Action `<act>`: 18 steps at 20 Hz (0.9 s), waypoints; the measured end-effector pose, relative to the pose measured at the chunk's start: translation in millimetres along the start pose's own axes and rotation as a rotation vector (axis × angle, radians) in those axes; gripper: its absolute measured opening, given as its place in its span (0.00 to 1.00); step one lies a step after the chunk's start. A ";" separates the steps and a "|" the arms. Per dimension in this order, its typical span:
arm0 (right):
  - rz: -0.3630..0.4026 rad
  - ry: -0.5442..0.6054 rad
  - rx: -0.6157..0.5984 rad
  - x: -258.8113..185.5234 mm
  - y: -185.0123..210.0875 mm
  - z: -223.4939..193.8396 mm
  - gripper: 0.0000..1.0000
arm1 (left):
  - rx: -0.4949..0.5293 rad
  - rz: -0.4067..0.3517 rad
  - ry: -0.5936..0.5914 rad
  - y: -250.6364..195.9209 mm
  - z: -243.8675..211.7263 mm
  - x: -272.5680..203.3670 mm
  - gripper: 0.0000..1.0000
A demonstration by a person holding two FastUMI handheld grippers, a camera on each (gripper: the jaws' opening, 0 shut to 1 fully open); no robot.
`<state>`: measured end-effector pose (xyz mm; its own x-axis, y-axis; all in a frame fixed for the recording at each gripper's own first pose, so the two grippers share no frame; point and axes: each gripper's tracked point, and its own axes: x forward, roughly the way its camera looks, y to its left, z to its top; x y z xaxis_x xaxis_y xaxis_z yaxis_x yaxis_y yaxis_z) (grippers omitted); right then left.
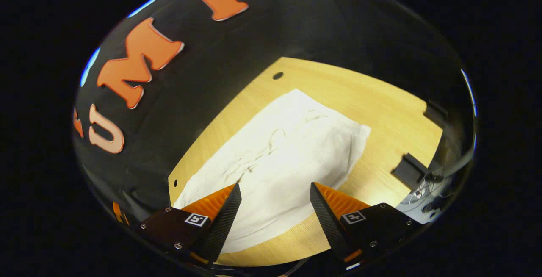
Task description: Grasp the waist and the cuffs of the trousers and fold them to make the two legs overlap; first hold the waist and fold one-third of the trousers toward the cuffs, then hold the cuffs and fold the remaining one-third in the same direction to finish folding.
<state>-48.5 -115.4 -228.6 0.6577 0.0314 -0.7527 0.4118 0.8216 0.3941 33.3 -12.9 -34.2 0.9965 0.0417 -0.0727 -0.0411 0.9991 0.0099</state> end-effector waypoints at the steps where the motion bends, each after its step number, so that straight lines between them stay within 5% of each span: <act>1: -0.003 0.016 0.064 4.5 -6.9 -2.1 0.99 | 0.007 0.008 0.003 2.6 -1.1 1.3 0.98; 9: -0.172 0.078 0.215 54.3 -79.7 -10.7 0.99 | 0.051 0.073 0.024 24.3 -7.9 4.3 0.98; 18: -0.222 0.117 0.262 98.1 -90.8 -5.4 0.99 | 0.030 0.169 0.057 54.7 -20.4 3.5 0.98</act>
<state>-24.7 -183.8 -341.1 0.4634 -0.0543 -0.8845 0.6944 0.6423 0.3244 33.1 42.0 -54.2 0.9697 0.2105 -0.1238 -0.2049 0.9772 0.0565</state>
